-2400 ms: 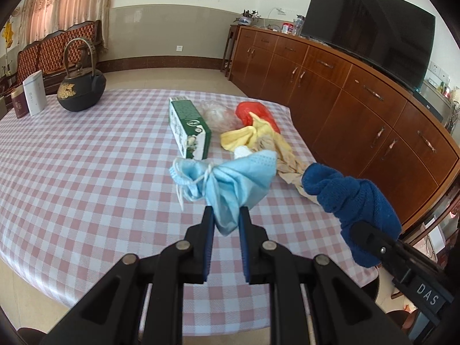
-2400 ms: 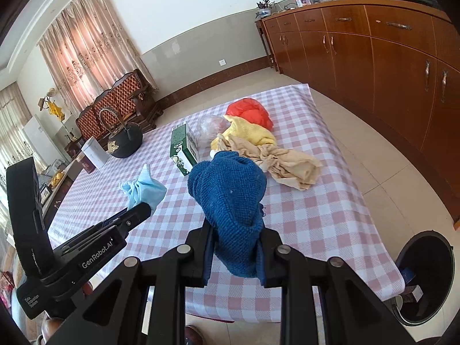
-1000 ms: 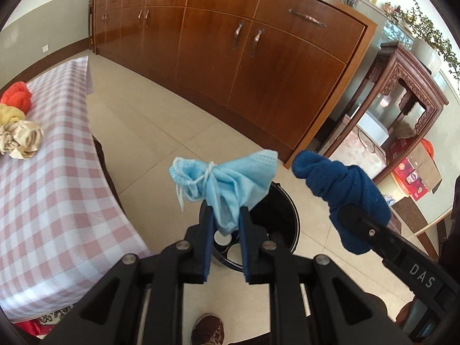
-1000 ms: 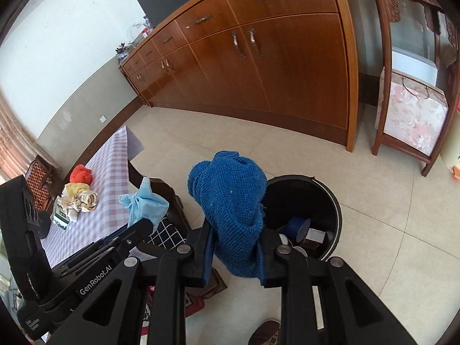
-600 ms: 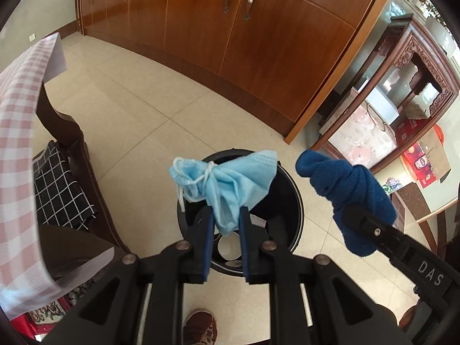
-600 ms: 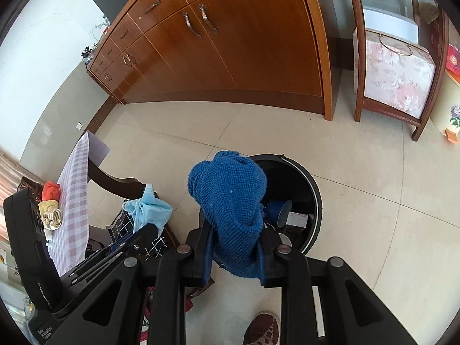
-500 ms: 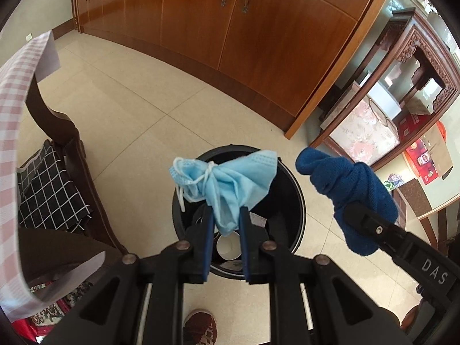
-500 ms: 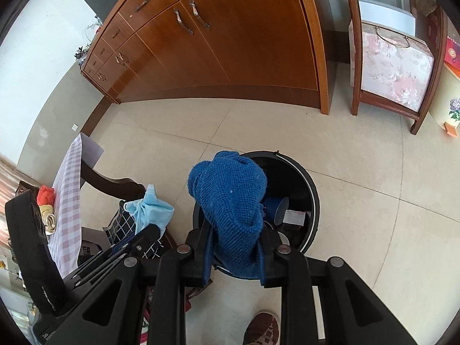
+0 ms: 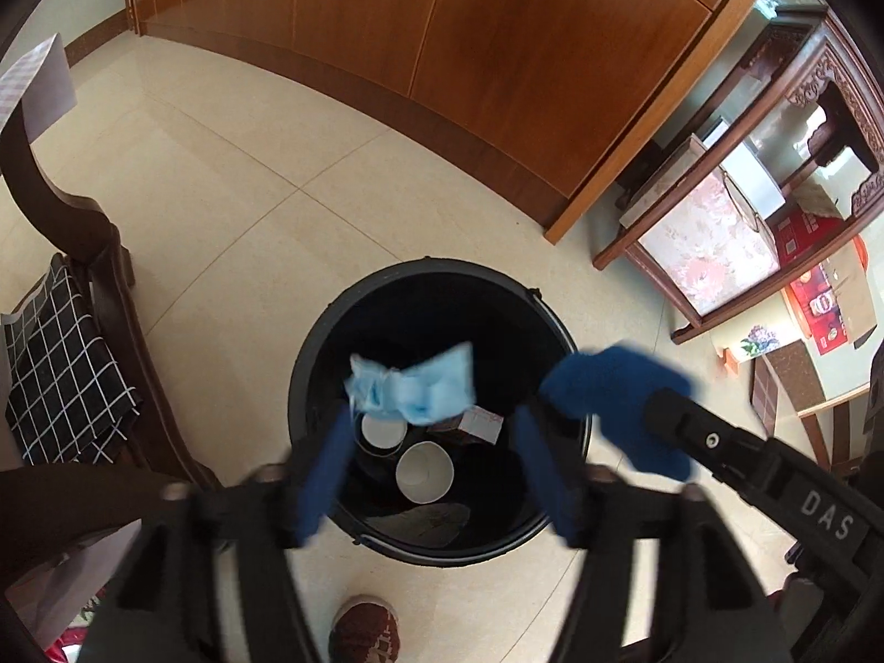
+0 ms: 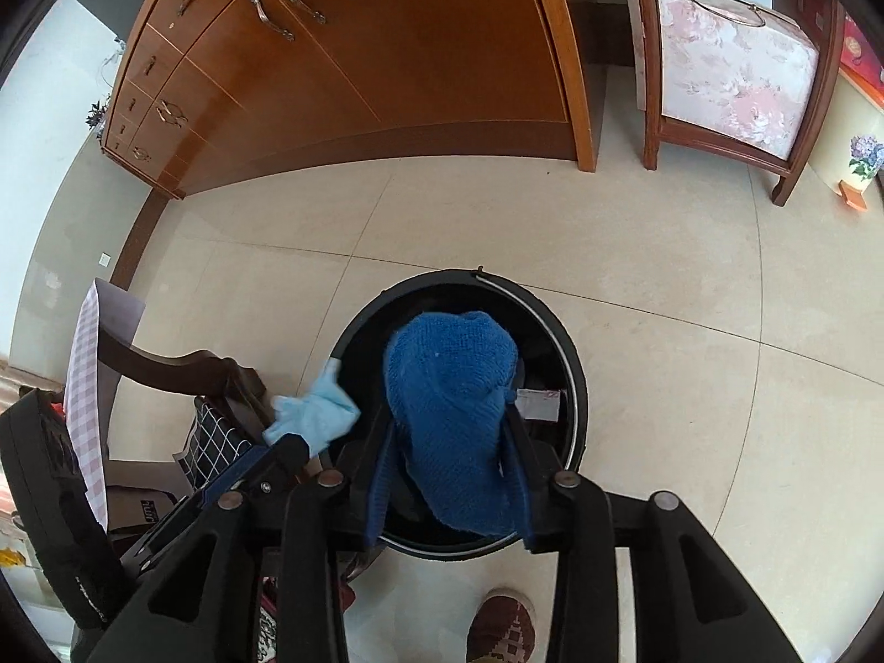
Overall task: Collect trash
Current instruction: 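Open both tools to drop the mask and towel into the bin, then move both tools back toward the table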
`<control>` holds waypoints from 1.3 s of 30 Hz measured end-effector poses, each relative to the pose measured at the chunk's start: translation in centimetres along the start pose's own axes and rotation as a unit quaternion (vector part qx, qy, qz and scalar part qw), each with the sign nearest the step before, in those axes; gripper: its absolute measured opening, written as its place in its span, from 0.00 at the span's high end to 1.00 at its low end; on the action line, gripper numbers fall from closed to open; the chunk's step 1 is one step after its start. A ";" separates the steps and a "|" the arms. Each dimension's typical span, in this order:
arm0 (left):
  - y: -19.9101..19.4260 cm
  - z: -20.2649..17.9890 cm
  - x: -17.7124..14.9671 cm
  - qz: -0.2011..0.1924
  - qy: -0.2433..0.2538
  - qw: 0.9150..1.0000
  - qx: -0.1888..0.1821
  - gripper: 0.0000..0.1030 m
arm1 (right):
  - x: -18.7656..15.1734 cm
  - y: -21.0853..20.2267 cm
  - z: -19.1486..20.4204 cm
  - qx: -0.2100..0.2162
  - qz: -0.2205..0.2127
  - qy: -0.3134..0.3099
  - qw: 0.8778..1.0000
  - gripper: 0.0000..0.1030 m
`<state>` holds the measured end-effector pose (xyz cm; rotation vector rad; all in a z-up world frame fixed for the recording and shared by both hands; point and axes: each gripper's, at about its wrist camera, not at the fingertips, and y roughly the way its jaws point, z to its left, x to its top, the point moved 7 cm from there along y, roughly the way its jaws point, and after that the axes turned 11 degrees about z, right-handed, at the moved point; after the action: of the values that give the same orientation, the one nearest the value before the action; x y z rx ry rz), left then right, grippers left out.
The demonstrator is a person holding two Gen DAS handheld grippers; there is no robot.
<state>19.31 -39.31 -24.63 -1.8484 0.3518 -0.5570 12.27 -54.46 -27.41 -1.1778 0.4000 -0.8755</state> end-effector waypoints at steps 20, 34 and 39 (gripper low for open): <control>-11.1 2.3 -0.8 -0.107 -0.011 0.992 0.061 0.30 | -2.3 -9.4 3.6 -0.029 -0.095 -0.051 0.994 0.36; -20.6 10.5 -5.4 -0.181 -0.088 0.975 0.096 0.30 | -6.7 -13.8 14.3 0.027 -0.132 -0.162 0.977 0.29; -23.0 15.5 -7.7 -0.200 -0.134 0.963 0.124 0.30 | -8.8 -13.5 19.2 0.047 -0.133 -0.213 0.967 0.29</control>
<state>20.50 -15.31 -8.74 -1.7267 -0.2696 -0.5834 14.84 -37.12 -9.42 -1.3092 -0.1533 -0.8318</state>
